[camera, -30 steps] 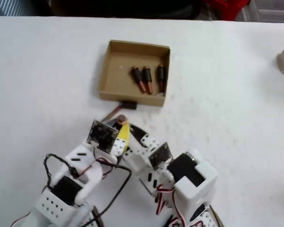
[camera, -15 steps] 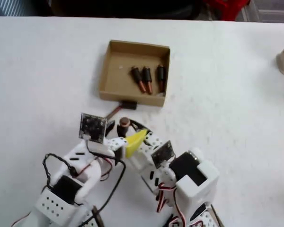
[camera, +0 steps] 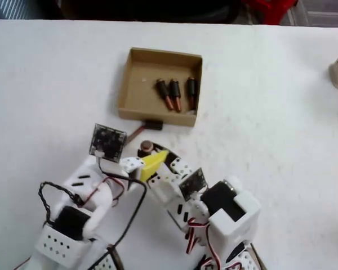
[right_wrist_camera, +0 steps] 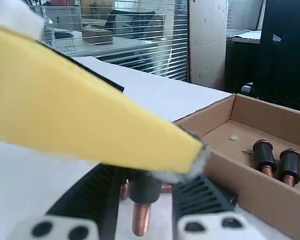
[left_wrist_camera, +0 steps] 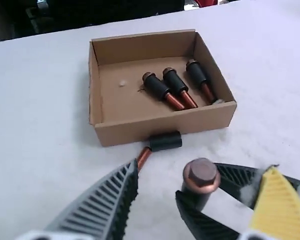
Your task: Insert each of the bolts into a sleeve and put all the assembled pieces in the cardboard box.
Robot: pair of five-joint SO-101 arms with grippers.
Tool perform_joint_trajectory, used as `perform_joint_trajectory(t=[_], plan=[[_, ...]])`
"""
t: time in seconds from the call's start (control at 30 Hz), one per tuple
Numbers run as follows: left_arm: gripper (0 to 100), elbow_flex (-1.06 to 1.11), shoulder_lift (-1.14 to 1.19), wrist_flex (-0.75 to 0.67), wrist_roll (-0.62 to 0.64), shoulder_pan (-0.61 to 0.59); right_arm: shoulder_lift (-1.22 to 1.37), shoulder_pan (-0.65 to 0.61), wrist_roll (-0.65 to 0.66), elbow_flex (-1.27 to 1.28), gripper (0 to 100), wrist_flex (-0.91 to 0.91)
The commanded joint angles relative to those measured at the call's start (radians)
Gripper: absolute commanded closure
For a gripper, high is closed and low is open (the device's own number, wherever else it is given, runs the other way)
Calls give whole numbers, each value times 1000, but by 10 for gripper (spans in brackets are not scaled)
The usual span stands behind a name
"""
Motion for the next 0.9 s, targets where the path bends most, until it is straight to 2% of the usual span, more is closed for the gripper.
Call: perform_joint_trajectory(t=[0.0,0.1,0.27,0.4,0.53,0.63,0.77,0.87], plan=[[610,-61,-5,-25,12,-19,-13,8,12,2,982,-7],[686,-91,-7,-23,14,-12,-13,8,12,2,982,-7],[991,-204,-7,-17,14,-12,-13,10,12,2,982,-7],[915,-222,-7,34,11,-19,-12,10,12,2,982,-7],[958,-224,-7,86,-2,-22,-12,10,12,2,982,-5],[978,-224,-7,120,-103,-56,-8,12,12,3,982,-4],[977,-221,-24,213,-180,-147,-13,48,18,8,982,-2],[977,-218,-127,298,-192,-222,-13,65,20,8,982,-5]])
